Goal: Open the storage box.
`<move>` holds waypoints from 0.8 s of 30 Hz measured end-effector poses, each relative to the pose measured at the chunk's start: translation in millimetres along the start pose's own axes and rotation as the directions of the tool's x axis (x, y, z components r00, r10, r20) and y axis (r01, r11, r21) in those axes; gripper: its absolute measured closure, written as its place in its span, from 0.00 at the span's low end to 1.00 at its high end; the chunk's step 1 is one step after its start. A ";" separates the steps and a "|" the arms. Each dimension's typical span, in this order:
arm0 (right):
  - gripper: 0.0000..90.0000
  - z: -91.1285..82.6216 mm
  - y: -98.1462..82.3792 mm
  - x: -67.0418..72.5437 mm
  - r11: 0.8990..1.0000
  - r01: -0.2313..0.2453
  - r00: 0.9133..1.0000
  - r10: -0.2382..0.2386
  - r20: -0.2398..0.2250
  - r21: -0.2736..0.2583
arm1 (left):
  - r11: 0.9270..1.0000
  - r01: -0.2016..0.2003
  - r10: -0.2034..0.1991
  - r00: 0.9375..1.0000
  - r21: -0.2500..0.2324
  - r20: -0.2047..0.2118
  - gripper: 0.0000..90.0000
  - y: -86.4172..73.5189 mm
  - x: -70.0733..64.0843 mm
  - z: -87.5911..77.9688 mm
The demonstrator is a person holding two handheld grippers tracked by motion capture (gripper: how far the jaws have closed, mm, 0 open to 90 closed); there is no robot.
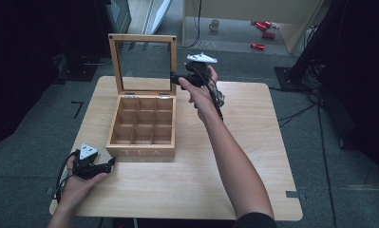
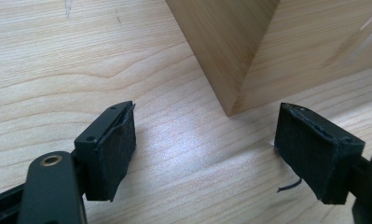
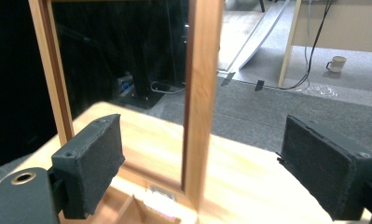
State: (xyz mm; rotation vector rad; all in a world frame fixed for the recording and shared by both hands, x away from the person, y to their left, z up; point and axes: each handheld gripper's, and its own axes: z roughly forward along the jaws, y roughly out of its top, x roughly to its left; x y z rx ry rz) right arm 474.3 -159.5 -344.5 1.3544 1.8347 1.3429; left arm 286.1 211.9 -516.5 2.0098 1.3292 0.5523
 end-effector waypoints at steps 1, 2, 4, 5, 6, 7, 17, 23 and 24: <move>0.14 0.0 0.0 0.0 1.000 0.000 1.000 0.000 0.000 0.000 | 1.000 0.001 -0.001 1.000 -0.001 0.000 0.23 0.0 -0.1 0.1; 0.13 -10.1 -7.2 -4.8 1.000 0.005 1.000 -0.005 0.002 0.000 | 1.000 0.000 0.000 1.000 0.001 0.001 0.23 0.1 0.0 0.0; 0.13 -14.0 -9.9 -6.7 1.000 0.008 1.000 -0.008 0.003 -0.003 | 1.000 0.000 0.000 1.000 0.002 0.001 0.23 0.1 0.1 -0.1; 0.13 -21.8 -15.1 -10.6 1.000 0.011 1.000 -0.011 0.004 -0.003 | 1.000 -0.001 0.001 1.000 0.002 0.001 0.23 0.1 0.1 -0.1; 0.12 -27.0 -18.6 -13.1 1.000 0.015 1.000 -0.015 0.005 -0.003 | 1.000 0.001 -0.001 1.000 0.000 0.000 0.23 0.1 -0.1 0.1; 0.12 -31.8 -22.2 -15.6 1.000 0.020 1.000 -0.020 0.007 -0.002 | 1.000 0.001 -0.001 1.000 0.000 0.000 0.23 0.1 -0.2 0.1; 0.12 -79.7 -53.2 -41.6 0.999 0.033 0.999 -0.033 0.025 -0.005 | 1.000 -0.002 0.002 1.000 0.000 -0.004 0.24 0.1 -0.6 0.3; 0.12 -108.6 -73.2 -55.9 0.999 0.048 0.998 -0.047 0.043 -0.019 | 1.000 -0.002 0.002 1.000 0.001 -0.005 0.24 0.1 -0.7 0.3; 0.12 -111.8 -76.2 -57.7 0.999 0.051 0.998 -0.050 0.046 -0.019 | 1.000 -0.003 0.003 1.000 0.001 -0.005 0.24 0.1 -0.7 0.3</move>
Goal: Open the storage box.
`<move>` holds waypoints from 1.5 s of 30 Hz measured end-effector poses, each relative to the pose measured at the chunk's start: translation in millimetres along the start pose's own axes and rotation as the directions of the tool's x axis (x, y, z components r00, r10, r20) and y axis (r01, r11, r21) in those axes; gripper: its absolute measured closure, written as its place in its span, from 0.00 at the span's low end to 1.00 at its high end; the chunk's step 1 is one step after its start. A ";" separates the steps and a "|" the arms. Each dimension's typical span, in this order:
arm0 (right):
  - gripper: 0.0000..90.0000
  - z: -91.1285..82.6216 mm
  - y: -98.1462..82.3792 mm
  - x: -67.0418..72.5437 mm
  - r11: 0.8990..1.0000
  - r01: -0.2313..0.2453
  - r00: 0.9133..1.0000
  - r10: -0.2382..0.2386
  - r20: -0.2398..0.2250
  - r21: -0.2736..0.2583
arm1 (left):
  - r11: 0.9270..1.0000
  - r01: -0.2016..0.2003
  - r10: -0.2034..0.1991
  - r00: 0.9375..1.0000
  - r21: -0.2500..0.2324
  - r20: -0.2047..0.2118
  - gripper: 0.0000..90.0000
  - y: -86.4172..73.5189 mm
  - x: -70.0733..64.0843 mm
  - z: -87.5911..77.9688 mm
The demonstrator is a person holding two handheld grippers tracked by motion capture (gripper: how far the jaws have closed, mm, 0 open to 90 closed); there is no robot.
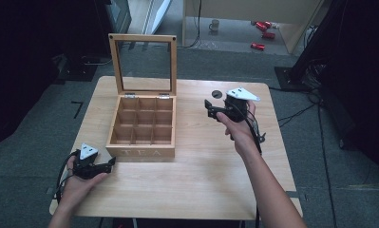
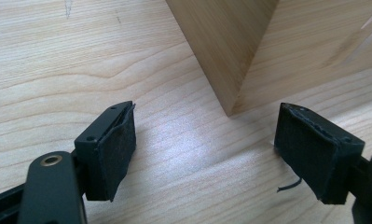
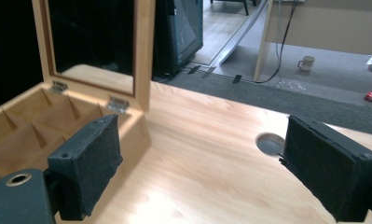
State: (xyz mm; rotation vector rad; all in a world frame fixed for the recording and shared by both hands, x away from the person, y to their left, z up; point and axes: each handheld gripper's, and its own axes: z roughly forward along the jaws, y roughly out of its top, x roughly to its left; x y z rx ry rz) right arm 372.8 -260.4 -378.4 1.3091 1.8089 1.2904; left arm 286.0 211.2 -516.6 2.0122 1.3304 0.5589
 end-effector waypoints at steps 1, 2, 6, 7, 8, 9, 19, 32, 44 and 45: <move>0.12 -5.2 -5.2 -3.1 1.000 0.006 1.000 -0.006 0.007 0.000 | 1.000 -0.001 0.001 1.000 0.001 0.000 0.24 0.0 -0.1 0.0; 0.12 -9.1 -9.4 -5.5 1.000 0.010 1.000 -0.010 0.012 0.001 | 1.000 -0.001 0.001 1.000 0.000 0.000 0.24 0.0 -0.2 0.0; 0.12 -27.5 -31.3 -18.6 1.000 0.005 0.999 -0.006 0.033 0.012 | 1.000 0.000 0.000 1.000 0.000 -0.002 0.24 0.0 -0.6 0.2; 0.12 -27.5 -31.3 -18.6 1.000 0.005 0.999 -0.006 0.033 0.012 | 1.000 0.000 0.000 1.000 0.000 -0.002 0.24 0.0 -0.6 0.2; 0.12 -34.6 -39.7 -23.5 1.000 -0.001 0.999 0.001 0.044 0.012 | 1.000 -0.001 0.001 1.000 0.001 -0.003 0.24 0.0 -0.5 0.2; 0.12 -34.6 -39.7 -23.5 1.000 -0.001 0.999 0.001 0.044 0.012 | 1.000 -0.001 0.001 1.000 0.001 -0.003 0.24 0.0 -0.5 0.2; 0.12 -64.2 -79.8 -53.1 0.999 -0.035 0.992 0.033 0.125 0.014 | 1.000 -0.001 0.001 1.000 0.001 -0.010 0.24 0.0 -1.0 0.1; 0.13 -104.3 -134.8 -93.1 0.993 -0.112 0.972 0.101 0.210 0.045 | 1.000 -0.001 0.001 1.000 0.002 -0.015 0.25 0.1 -1.7 0.2; 0.14 -140.0 -189.8 -121.0 0.973 -0.201 0.943 0.161 0.291 0.112 | 1.000 -0.001 0.001 1.000 0.002 -0.017 0.25 0.1 -2.0 0.1; 0.14 -141.5 -193.8 -121.5 0.971 -0.205 0.941 0.162 0.296 0.121 | 1.000 -0.001 0.001 1.000 0.002 -0.017 0.25 0.1 -2.0 0.1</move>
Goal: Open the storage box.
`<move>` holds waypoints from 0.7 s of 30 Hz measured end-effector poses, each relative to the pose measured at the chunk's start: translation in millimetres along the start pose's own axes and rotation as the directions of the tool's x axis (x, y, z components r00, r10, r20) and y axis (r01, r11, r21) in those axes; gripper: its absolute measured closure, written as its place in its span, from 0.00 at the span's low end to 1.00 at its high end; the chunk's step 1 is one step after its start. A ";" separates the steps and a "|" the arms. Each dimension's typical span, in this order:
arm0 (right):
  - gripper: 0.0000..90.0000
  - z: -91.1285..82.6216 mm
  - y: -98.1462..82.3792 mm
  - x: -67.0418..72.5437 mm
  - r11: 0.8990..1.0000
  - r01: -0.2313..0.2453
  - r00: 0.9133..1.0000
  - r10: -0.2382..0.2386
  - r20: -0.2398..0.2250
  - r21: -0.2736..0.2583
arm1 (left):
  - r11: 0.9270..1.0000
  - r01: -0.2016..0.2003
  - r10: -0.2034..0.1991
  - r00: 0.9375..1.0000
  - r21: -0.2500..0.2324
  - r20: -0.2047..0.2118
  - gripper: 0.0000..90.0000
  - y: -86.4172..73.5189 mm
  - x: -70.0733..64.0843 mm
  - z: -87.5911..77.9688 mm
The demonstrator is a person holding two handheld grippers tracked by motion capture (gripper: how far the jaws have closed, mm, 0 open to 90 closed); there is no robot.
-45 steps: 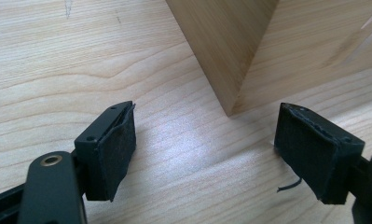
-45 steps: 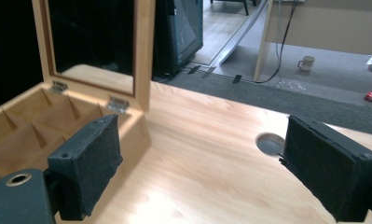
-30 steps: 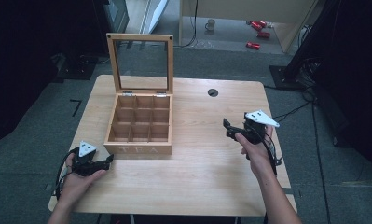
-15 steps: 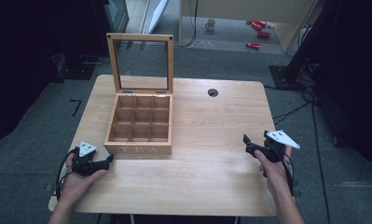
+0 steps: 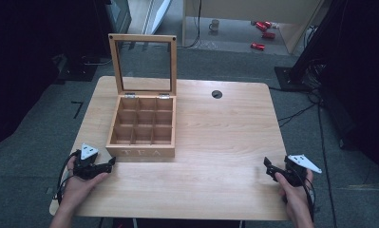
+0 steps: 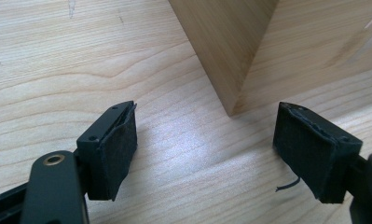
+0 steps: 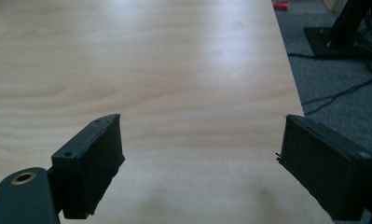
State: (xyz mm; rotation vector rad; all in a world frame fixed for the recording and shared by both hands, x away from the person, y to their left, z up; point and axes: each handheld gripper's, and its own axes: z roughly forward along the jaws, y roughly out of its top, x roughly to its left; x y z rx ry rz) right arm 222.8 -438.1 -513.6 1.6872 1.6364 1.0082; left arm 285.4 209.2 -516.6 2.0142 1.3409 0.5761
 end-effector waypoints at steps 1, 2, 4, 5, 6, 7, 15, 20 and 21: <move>0.14 -0.5 -8.2 -0.5 0.999 0.013 1.000 -0.014 0.013 0.036 | 1.000 0.000 0.000 1.000 0.000 0.000 0.25 0.0 0.0 0.0; 0.14 -0.5 -8.2 -0.5 0.999 0.013 1.000 -0.014 0.013 0.036 | 1.000 0.000 0.000 1.000 0.000 0.000 0.25 0.0 0.0 0.0; 0.14 -2.8 -12.0 1.8 0.998 0.025 1.000 -0.025 0.012 0.056 | 1.000 0.001 -0.001 1.000 0.000 0.000 0.25 0.0 0.0 0.0; 0.14 -4.1 -12.9 2.9 0.998 0.035 0.999 -0.036 0.012 0.051 | 1.000 0.000 0.000 1.000 0.000 -0.001 0.25 0.0 -0.1 0.0; 0.14 -5.1 -14.2 5.3 0.997 0.050 0.999 -0.051 0.018 0.062 | 1.000 0.000 0.000 1.000 0.000 0.000 0.25 0.0 0.0 0.0; 0.14 -5.2 -14.8 6.9 0.996 0.058 0.998 -0.060 0.023 0.072 | 1.000 0.000 0.000 1.000 0.000 0.000 0.25 0.0 0.0 0.0; 0.12 1.4 -15.1 12.7 0.979 0.110 0.994 -0.111 -0.001 0.169 | 1.000 0.002 -0.002 1.000 0.000 0.001 0.25 -0.1 0.1 -0.1; 0.12 1.5 -15.0 12.0 0.978 0.117 0.993 -0.117 -0.006 0.170 | 1.000 0.002 -0.002 1.000 -0.001 0.001 0.25 0.0 0.1 -0.1; 0.12 1.5 -15.0 12.0 0.978 0.117 0.993 -0.117 -0.006 0.170 | 1.000 0.001 -0.001 1.000 0.000 0.001 0.25 0.0 0.1 -0.1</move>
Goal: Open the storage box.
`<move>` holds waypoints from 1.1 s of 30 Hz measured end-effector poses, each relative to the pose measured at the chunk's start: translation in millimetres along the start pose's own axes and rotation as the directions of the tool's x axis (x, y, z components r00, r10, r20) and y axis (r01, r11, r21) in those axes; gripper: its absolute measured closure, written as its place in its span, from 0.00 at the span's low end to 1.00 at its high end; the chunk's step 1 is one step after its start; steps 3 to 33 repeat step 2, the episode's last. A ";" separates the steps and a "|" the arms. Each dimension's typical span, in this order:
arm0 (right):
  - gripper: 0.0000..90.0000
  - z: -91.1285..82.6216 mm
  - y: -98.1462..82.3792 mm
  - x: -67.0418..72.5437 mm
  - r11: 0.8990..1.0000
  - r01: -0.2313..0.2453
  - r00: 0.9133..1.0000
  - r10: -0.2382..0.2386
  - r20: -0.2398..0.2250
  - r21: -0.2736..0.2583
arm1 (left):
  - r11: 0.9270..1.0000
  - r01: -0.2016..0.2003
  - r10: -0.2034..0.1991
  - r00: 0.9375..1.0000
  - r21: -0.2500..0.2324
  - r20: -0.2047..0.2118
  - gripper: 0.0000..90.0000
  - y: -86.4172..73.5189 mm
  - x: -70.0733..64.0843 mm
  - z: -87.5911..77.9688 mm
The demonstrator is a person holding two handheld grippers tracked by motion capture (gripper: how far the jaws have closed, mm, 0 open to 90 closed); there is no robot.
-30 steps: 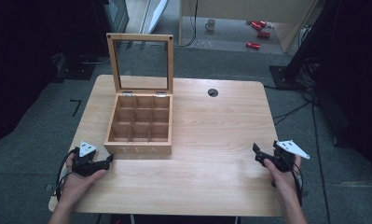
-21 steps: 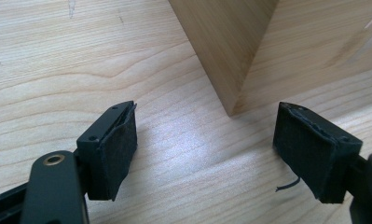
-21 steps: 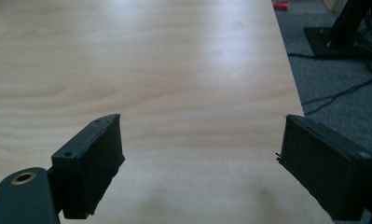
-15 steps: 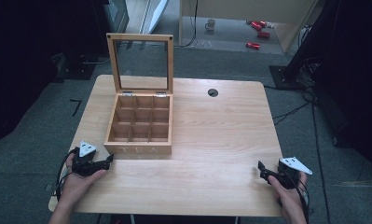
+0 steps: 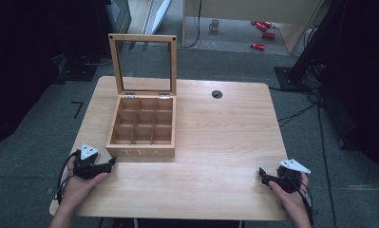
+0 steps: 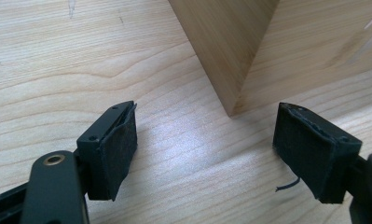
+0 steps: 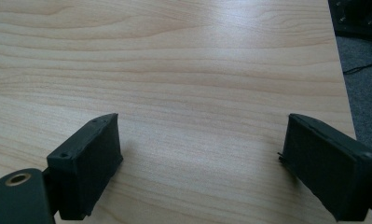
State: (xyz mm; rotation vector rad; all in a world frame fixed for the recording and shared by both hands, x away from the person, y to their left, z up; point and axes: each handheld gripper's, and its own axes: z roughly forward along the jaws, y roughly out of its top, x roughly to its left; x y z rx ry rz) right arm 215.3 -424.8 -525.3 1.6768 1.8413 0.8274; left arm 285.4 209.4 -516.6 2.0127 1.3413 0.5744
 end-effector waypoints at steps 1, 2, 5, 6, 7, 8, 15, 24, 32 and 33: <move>0.12 0.0 0.0 0.0 1.000 0.000 1.000 0.000 0.000 0.000 | 1.000 0.000 0.000 1.000 0.000 0.000 0.25 0.0 0.0 0.0; 0.12 0.0 0.0 0.0 1.000 0.000 1.000 0.000 0.000 0.000 | 1.000 0.000 0.000 1.000 0.000 0.000 0.25 0.0 0.0 0.1; 0.12 0.0 0.0 0.0 1.000 0.000 1.000 0.000 0.000 0.000 | 1.000 0.000 0.000 1.000 0.000 0.000 0.25 0.0 0.0 0.1; 0.12 0.0 0.0 0.0 1.000 0.000 1.000 0.000 0.000 0.000 | 1.000 0.000 0.000 1.000 0.000 0.000 0.25 0.0 0.0 0.1; 0.12 0.0 0.0 0.0 1.000 0.000 1.000 0.000 0.000 0.000 | 1.000 0.000 0.000 1.000 0.000 0.000 0.25 0.0 0.0 0.1; 0.12 0.0 0.0 0.0 1.000 0.000 1.000 0.000 0.000 0.000 | 1.000 0.000 0.000 1.000 0.000 0.000 0.25 0.0 0.0 0.1; 0.12 0.0 0.0 0.0 1.000 0.000 1.000 0.000 0.000 0.000 | 1.000 0.000 0.000 1.000 0.000 0.000 0.25 0.0 0.0 0.1; 0.12 0.0 0.0 0.0 1.000 0.000 1.000 0.000 0.000 0.000 | 1.000 0.000 0.000 1.000 0.000 0.000 0.25 0.0 0.0 0.1; 0.12 0.0 0.0 0.0 1.000 0.000 1.000 0.000 0.000 0.000 | 1.000 0.000 0.000 1.000 0.000 0.000 0.25 0.0 0.0 0.1; 0.12 0.0 0.0 0.0 1.000 0.000 1.000 0.000 0.000 0.000 | 1.000 0.000 0.000 1.000 0.000 0.000 0.25 0.0 0.0 0.1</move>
